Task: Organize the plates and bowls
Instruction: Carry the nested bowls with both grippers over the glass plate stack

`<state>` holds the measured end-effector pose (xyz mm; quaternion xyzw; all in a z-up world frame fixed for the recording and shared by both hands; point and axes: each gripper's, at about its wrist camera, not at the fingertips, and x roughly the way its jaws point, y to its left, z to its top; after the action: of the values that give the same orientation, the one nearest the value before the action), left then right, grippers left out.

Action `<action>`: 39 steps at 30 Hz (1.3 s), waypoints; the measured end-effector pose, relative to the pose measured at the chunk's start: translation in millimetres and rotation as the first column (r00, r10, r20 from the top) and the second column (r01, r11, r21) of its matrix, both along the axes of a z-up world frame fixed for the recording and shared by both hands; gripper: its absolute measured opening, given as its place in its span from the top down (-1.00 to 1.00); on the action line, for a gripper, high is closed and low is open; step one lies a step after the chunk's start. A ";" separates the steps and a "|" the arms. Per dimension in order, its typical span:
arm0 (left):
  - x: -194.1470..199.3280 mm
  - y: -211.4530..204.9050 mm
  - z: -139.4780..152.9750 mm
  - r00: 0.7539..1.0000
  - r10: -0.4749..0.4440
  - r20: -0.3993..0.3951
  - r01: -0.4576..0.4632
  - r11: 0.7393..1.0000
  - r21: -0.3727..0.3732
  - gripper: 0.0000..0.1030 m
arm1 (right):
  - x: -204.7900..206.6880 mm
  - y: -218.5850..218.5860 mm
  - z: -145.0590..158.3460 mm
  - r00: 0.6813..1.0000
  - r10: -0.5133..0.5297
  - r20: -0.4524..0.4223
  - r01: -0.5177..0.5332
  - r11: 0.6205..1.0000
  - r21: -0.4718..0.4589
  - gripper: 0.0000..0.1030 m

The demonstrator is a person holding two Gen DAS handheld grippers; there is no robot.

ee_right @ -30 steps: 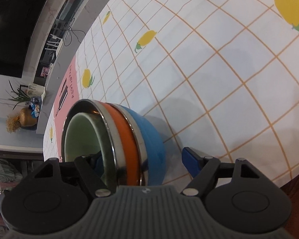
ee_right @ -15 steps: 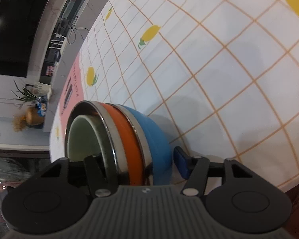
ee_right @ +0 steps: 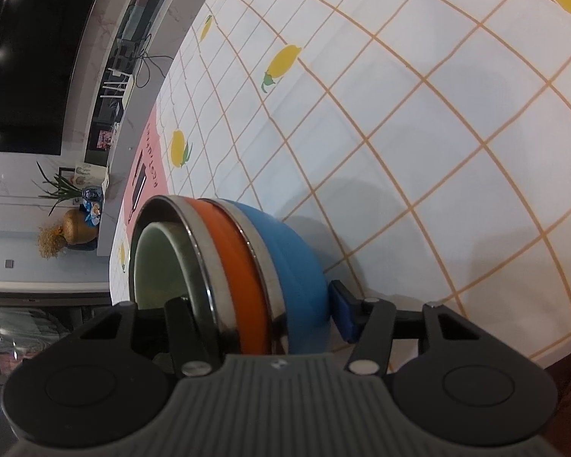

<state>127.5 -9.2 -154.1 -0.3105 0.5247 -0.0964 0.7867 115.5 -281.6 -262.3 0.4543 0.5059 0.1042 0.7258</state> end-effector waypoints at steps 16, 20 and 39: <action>-3.6 -13.2 22.3 0.999 -0.006 0.039 0.003 0.998 0.062 -0.08 | -9.0 -15.2 1.8 1.000 -0.023 0.008 0.023 0.999 0.042 -0.04; -6.9 -6.6 36.0 0.998 -0.001 0.058 -0.003 0.998 0.067 -0.08 | -11.1 -12.5 13.9 1.000 -0.013 0.024 0.012 0.999 0.042 -0.04; -25.1 101.1 74.4 0.988 0.137 0.077 -0.140 0.989 0.042 -0.08 | 1.1 88.0 67.0 0.985 0.163 0.058 -0.164 0.986 0.005 -0.04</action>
<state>102.4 91.8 -79.7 -0.3239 0.4745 -0.0404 0.8175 116.6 -193.6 -195.3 0.4115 0.5199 0.1789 0.7269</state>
